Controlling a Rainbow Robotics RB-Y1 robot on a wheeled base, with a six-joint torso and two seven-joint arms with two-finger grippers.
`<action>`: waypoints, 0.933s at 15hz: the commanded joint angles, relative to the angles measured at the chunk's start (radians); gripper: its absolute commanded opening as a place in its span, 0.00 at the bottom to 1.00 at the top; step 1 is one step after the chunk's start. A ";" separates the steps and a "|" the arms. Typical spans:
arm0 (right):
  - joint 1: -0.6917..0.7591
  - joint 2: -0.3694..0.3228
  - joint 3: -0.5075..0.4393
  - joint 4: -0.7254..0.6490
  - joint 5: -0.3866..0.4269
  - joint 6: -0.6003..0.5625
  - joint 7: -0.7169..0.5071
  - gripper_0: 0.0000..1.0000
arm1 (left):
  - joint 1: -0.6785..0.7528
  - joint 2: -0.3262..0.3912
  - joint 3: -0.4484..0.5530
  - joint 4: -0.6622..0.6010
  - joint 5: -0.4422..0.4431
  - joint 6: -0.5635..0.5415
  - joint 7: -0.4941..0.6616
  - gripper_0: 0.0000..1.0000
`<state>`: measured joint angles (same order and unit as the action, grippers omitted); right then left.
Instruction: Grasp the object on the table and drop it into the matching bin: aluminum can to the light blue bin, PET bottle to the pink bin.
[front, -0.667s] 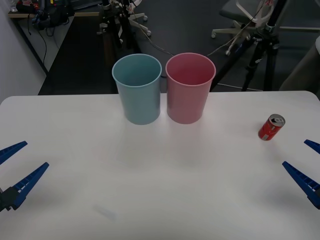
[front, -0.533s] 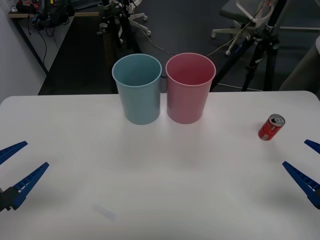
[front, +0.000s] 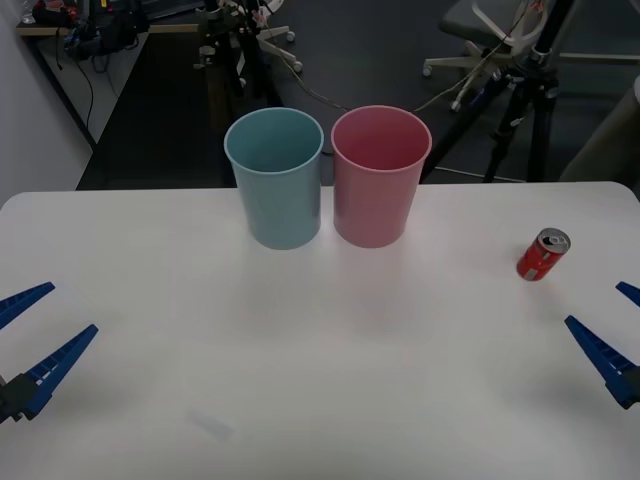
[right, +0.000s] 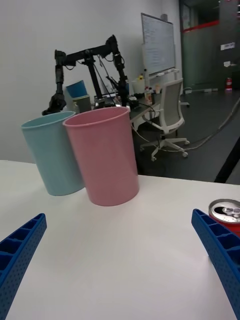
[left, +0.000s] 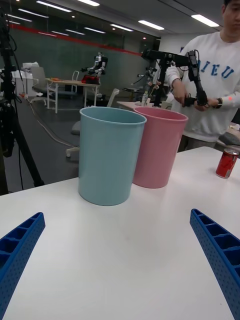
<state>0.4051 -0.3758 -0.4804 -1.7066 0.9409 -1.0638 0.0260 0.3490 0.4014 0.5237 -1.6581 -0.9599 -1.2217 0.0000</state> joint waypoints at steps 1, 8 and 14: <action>0.064 0.000 0.054 -0.045 -0.008 0.156 0.032 1.00 | 0.000 0.000 0.000 0.000 0.000 0.000 0.000 1.00; 0.113 0.001 0.146 -0.056 -0.068 0.444 0.167 1.00 | 0.000 0.000 0.000 0.000 0.000 0.000 0.000 1.00; 0.089 0.005 0.229 -0.051 -0.252 0.667 0.399 1.00 | 0.000 0.000 0.000 0.000 0.000 0.000 0.000 1.00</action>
<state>0.5000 -0.3734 -0.2605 -1.7605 0.7119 -0.4189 0.3961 0.3490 0.4014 0.5236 -1.6581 -0.9599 -1.2217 0.0000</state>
